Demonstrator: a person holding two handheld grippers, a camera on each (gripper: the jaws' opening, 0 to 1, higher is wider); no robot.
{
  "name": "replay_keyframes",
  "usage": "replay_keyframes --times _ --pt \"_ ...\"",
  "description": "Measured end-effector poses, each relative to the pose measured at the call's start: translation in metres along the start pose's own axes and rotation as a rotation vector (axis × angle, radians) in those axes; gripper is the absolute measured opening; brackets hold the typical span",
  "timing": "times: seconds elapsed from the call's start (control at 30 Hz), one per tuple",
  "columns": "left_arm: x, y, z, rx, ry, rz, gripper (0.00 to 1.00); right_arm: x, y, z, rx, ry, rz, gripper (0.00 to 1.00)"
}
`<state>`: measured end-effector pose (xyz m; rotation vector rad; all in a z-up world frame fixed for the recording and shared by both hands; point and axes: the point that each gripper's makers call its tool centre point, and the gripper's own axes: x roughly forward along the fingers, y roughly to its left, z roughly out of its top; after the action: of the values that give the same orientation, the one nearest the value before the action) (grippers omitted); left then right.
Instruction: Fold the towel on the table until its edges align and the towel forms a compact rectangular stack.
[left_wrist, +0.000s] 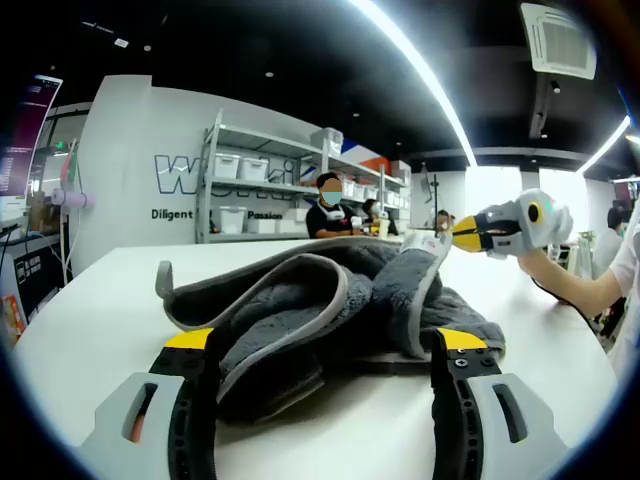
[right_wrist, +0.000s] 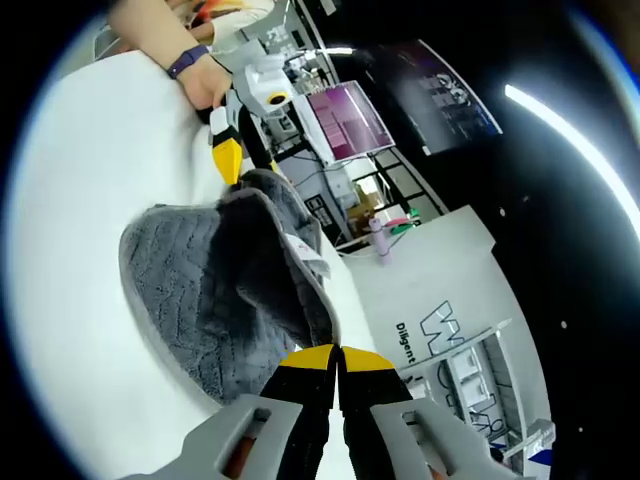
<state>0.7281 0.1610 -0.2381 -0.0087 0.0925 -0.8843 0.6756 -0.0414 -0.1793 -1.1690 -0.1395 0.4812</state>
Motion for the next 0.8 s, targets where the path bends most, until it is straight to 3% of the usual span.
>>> replay_keyframes --times 0.8 --pt "0.002 -0.003 -0.001 0.003 0.004 0.000 0.85 -0.007 -0.025 -0.045 0.116 0.075 -0.052 0.00"
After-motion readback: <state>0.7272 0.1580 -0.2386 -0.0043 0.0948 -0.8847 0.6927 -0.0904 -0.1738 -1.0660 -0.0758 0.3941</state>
